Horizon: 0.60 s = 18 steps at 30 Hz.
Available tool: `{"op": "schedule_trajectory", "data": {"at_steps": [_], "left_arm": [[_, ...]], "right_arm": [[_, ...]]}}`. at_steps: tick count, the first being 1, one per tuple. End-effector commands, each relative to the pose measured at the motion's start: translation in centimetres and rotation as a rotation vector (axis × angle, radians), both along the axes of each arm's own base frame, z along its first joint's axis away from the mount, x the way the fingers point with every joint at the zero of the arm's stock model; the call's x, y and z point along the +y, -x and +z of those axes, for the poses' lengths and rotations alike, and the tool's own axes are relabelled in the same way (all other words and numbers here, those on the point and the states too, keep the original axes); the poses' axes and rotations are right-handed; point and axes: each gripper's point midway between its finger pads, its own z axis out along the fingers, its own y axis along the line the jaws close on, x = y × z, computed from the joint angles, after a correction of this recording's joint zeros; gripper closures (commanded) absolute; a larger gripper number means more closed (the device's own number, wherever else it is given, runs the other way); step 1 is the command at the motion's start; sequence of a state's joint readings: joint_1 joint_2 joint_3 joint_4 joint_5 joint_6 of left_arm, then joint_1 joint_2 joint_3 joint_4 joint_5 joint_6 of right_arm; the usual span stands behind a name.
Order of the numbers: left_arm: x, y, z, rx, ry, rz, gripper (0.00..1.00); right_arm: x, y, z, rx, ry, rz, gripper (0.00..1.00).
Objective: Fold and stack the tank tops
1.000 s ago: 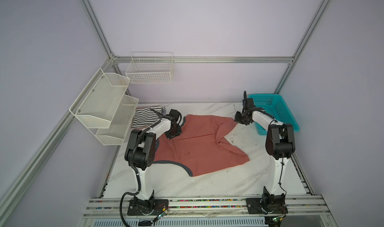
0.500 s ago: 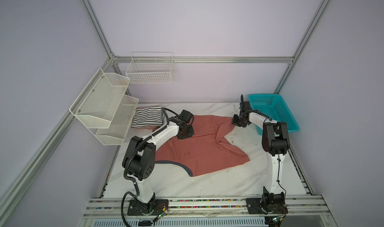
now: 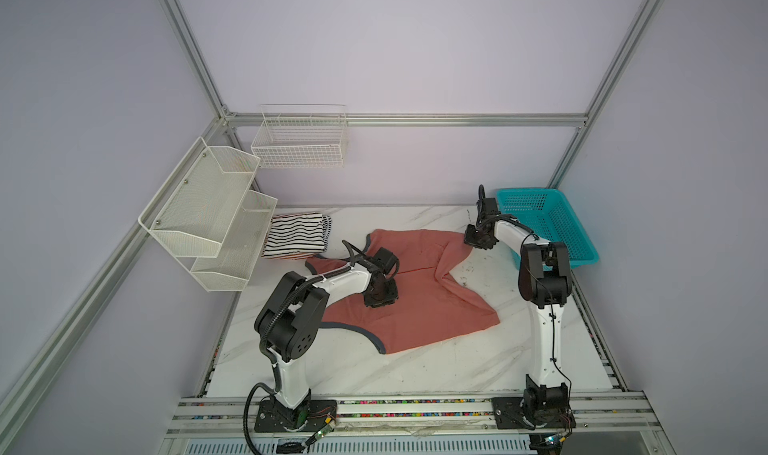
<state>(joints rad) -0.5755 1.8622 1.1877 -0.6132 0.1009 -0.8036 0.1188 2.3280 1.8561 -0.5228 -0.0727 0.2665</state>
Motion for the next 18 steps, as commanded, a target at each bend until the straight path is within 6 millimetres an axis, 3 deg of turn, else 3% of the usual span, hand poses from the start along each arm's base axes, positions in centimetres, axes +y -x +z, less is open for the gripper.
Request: {"op": "schedule_trajectory", "data": {"at_steps": [1, 9, 14, 18], "left_arm": [[3.7, 3.7, -5.4, 0.156, -0.157, 0.033, 0.73], [9.3, 4.7, -7.0, 0.203, -0.276, 0.119, 0.73], [12.7, 3.7, -6.6, 0.189, -0.317, 0.186, 0.74], [13.8, 2.4, -6.1, 0.173, -0.336, 0.202, 0.74]], "right_arm": [[-2.0, 2.4, -3.8, 0.145, 0.105, -0.006, 0.89], [-3.8, 2.4, -4.9, 0.181, 0.162, -0.016, 0.88], [-4.7, 1.8, -4.6, 0.173, 0.184, -0.024, 0.88], [-4.7, 0.9, -4.1, 0.15, 0.189, -0.01, 0.88]]}}
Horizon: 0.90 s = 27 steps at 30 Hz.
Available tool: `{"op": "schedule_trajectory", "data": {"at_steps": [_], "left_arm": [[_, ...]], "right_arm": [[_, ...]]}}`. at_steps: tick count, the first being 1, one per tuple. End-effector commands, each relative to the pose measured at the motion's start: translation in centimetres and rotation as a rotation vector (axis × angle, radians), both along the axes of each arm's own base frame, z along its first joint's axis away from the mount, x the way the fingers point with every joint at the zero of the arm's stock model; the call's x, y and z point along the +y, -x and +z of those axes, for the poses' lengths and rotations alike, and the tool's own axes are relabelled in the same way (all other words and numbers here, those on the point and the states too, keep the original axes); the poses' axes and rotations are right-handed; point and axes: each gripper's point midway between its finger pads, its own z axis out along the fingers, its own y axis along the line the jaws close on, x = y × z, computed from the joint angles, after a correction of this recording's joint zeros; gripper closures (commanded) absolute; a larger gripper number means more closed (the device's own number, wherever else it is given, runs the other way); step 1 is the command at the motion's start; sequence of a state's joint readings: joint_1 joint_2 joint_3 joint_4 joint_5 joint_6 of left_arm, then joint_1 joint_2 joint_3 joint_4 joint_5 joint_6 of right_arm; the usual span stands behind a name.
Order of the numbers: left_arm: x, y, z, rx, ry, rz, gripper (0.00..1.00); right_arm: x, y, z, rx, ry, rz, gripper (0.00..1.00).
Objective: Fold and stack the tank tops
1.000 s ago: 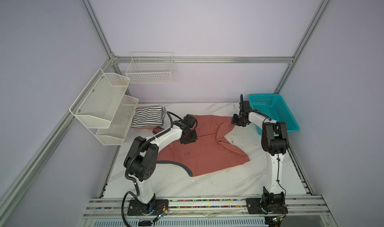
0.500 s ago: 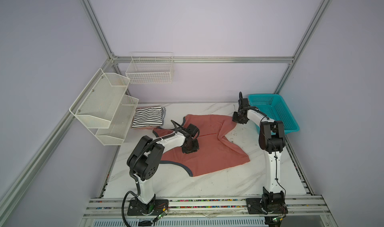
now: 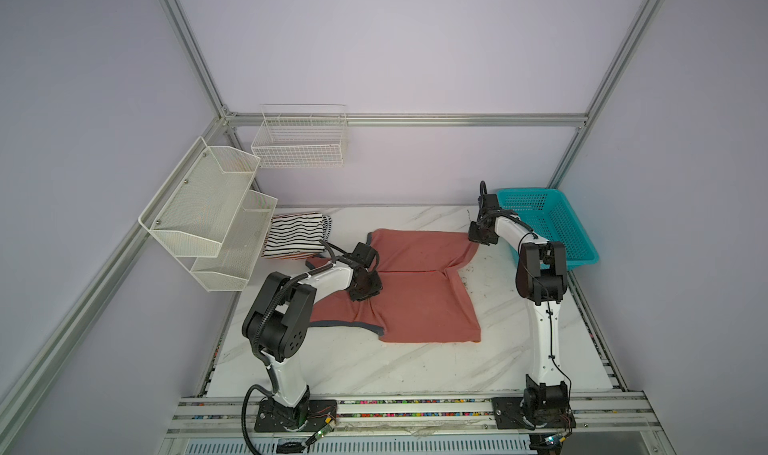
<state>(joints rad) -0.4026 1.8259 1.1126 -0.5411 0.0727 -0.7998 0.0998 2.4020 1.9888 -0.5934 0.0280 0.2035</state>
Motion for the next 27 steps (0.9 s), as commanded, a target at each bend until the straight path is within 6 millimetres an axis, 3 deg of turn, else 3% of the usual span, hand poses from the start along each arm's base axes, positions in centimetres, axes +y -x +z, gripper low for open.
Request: {"op": "schedule_trajectory", "data": {"at_steps": [1, 6, 12, 15, 18, 22, 25, 27], "left_arm": [[7.3, 5.1, -5.5, 0.238, -0.307, 0.031, 0.74], [6.8, 3.9, -4.7, 0.214, -0.299, 0.014, 0.74], [5.6, 3.5, -3.9, 0.2, -0.256, -0.017, 0.74], [4.3, 3.1, -2.9, 0.169, -0.235, -0.045, 0.74], [2.6, 2.3, -1.3, 0.127, -0.2, -0.072, 0.74], [-0.2, 1.0, 1.4, 0.057, -0.151, -0.116, 0.73], [-1.8, -0.1, 4.0, -0.005, -0.118, -0.144, 0.73], [-2.7, -0.7, 5.7, -0.044, -0.097, -0.159, 0.72]], "right_arm": [[-2.0, 2.3, -3.9, 0.145, 0.07, -0.004, 0.88], [-2.0, 0.9, -3.2, 0.124, 0.088, 0.018, 0.84], [-1.2, -1.1, -0.8, 0.055, 0.077, 0.092, 0.69], [-0.1, -1.7, 1.8, -0.003, 0.037, 0.137, 0.61], [1.7, -1.3, 5.8, -0.099, -0.028, 0.174, 0.55], [4.1, 1.4, 11.5, -0.212, -0.089, 0.209, 0.5], [5.7, 4.9, 13.8, -0.242, -0.129, 0.222, 0.48], [6.5, 7.5, 14.4, -0.239, -0.157, 0.221, 0.47]]}}
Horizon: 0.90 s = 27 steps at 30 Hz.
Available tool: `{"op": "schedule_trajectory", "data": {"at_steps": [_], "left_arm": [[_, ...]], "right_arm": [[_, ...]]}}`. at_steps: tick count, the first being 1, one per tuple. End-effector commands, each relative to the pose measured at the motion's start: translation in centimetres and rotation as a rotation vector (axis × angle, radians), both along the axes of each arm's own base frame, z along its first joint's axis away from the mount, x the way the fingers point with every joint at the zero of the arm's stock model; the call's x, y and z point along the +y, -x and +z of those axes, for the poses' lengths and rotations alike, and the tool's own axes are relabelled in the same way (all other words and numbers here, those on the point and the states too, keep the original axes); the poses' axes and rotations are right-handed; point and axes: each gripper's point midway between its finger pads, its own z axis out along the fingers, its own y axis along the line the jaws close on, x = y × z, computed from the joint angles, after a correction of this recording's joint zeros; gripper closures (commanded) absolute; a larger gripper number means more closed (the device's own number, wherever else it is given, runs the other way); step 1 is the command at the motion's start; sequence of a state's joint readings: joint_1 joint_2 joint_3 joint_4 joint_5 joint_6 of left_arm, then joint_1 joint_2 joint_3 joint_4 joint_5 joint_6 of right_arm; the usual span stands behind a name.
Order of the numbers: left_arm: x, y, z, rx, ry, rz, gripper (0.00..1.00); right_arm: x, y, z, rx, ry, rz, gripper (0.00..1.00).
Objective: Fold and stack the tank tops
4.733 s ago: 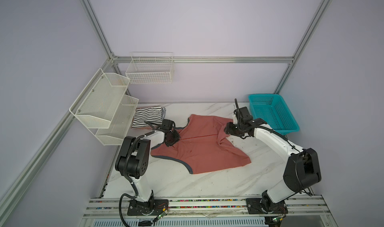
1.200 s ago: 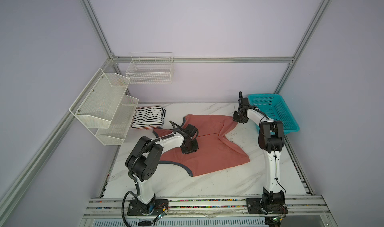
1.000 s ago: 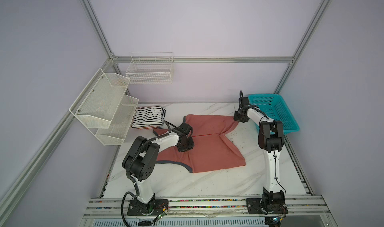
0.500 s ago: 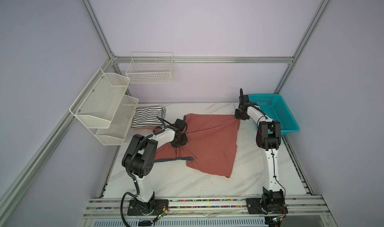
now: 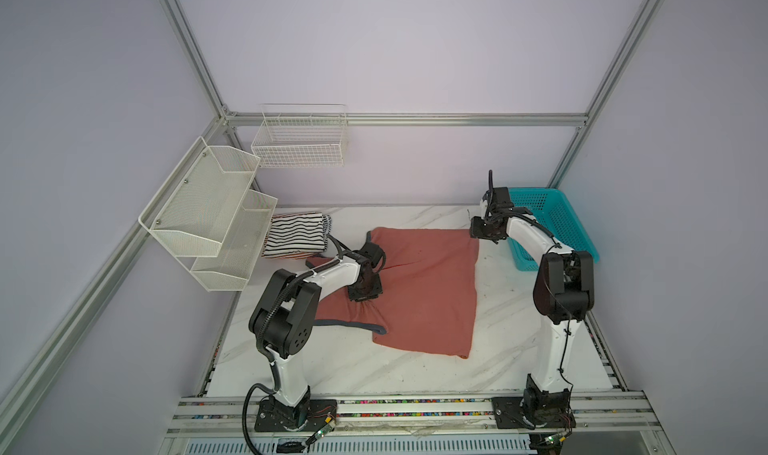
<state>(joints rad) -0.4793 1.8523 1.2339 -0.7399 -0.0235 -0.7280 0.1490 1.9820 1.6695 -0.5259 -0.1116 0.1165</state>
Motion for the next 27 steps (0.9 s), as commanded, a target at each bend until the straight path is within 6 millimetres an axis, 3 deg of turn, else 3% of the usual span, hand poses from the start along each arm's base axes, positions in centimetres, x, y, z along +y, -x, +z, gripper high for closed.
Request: {"op": "schedule_trajectory", "data": {"at_steps": [1, 7, 10, 13, 20, 27], "left_arm": [[-2.3, -2.2, 5.2, -0.1, 0.066, -0.052, 0.72], [-3.8, -2.2, 8.6, -0.171, 0.123, -0.098, 0.71], [-4.7, -1.4, 9.1, -0.178, 0.136, -0.131, 0.71], [-5.6, -0.4, 8.7, -0.163, 0.14, -0.166, 0.72], [-6.6, 1.8, 5.8, -0.086, 0.114, -0.213, 0.72], [-6.1, 2.9, 4.0, -0.041, 0.091, -0.211, 0.72]], "right_arm": [[2.3, 3.3, 3.2, -0.061, -0.08, 0.018, 0.46], [2.2, 11.7, 0.2, 0.085, -0.073, -0.05, 0.45], [1.6, 16.1, -2.6, 0.191, -0.066, -0.096, 0.45], [1.3, 19.5, -3.7, 0.241, -0.067, -0.136, 0.44], [2.1, 24.5, -4.6, 0.309, -0.119, -0.142, 0.42], [2.7, 26.8, -7.5, 0.394, -0.151, -0.134, 0.41]]}}
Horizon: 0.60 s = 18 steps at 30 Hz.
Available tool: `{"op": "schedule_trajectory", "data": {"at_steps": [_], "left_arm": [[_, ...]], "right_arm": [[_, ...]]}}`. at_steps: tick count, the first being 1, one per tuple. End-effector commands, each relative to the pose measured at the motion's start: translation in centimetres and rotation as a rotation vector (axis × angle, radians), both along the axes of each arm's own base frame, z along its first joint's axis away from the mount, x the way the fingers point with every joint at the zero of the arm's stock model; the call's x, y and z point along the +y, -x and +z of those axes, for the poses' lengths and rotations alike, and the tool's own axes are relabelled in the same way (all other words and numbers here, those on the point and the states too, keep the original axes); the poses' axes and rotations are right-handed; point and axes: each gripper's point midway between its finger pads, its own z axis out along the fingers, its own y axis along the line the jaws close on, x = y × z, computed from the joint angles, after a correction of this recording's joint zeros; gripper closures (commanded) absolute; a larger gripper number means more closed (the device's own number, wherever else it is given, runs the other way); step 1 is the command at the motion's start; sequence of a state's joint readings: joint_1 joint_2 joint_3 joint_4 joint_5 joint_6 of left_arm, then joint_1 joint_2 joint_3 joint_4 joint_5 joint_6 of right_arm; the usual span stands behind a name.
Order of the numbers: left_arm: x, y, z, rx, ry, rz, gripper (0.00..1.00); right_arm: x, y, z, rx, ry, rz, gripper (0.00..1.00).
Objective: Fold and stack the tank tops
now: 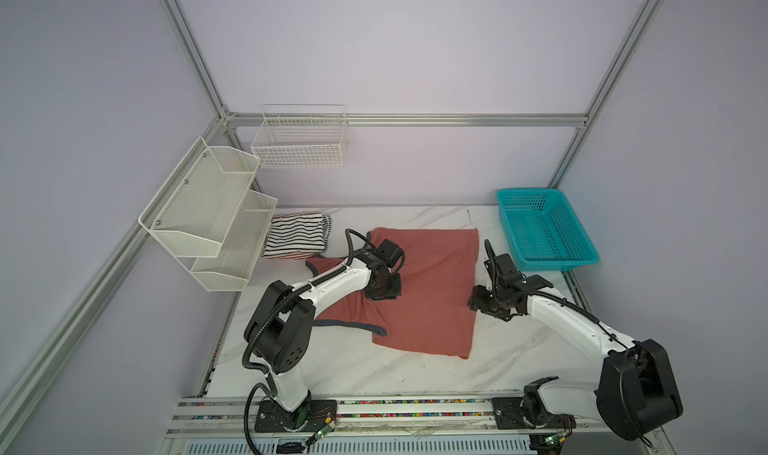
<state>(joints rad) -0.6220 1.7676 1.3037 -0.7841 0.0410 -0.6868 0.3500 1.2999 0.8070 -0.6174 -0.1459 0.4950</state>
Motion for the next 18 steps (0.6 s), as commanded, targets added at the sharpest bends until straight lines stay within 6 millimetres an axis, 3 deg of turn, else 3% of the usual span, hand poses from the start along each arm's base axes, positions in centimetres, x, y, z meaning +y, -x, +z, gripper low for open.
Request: {"op": "schedule_trajectory", "data": {"at_steps": [1, 10, 18], "left_arm": [[0.5, 0.9, -1.1, 0.026, -0.018, -0.012, 0.72], [0.9, 1.4, -2.0, 0.05, -0.034, -0.007, 0.72], [1.0, 1.6, -2.5, 0.068, -0.04, -0.004, 0.72]], "right_arm": [[0.3, 1.2, -1.2, 0.057, -0.016, -0.02, 0.41], [1.2, 1.5, -3.4, 0.091, -0.058, -0.002, 0.42], [1.7, 1.7, -5.1, 0.128, -0.073, 0.013, 0.6]]}}
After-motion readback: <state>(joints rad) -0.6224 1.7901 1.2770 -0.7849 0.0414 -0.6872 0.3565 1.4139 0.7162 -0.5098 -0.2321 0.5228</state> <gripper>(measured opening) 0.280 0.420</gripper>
